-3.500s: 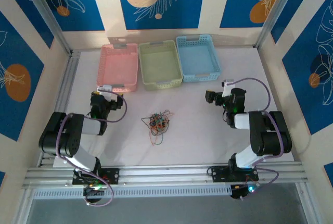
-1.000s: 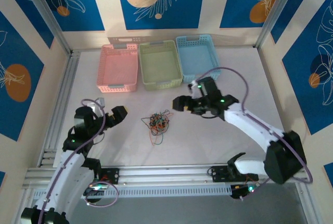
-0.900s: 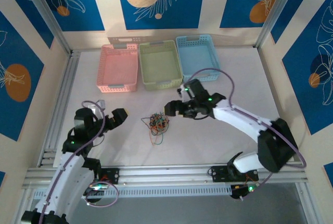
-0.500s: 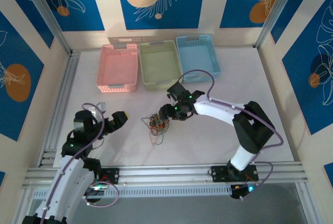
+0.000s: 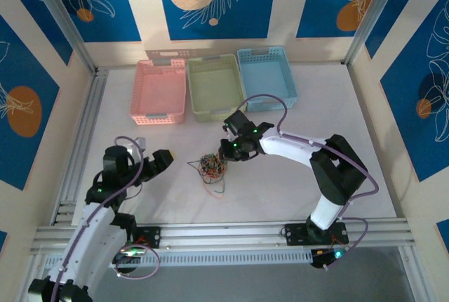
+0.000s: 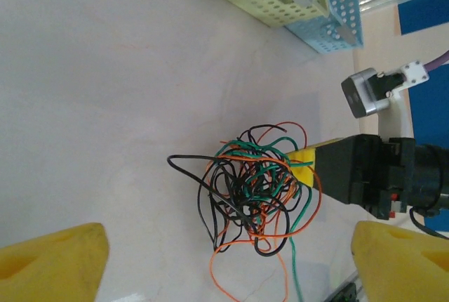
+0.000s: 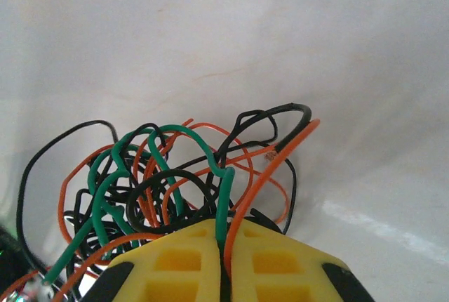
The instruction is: Untangle the cables
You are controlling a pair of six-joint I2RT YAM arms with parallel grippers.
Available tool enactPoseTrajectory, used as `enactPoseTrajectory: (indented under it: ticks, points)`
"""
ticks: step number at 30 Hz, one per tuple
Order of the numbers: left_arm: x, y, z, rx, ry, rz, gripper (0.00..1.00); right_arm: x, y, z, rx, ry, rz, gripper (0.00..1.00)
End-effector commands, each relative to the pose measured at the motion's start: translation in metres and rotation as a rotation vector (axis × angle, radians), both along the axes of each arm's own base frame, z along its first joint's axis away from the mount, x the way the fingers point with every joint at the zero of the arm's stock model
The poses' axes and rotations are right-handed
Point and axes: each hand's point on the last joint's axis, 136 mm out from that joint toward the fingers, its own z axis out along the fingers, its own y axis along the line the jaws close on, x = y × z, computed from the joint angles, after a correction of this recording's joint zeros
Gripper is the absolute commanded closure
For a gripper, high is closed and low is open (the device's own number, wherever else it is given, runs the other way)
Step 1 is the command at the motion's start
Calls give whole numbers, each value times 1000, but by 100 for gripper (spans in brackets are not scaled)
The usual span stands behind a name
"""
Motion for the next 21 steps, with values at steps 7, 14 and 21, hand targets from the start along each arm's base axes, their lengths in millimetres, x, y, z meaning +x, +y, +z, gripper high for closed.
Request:
enactPoseTrajectory:
  ticks: [7, 14, 21]
  points:
    - [3, -40, 8, -2, -43, -157, 14, -23, 18, 39, 148, -44, 131, 74]
    - [-2, -70, -5, 78, -30, -274, 15, -23, 10, 47, 167, -51, 115, 55]
    - [-3, -82, -21, 218, -21, -348, 22, -13, -9, 41, 127, -36, 50, 54]
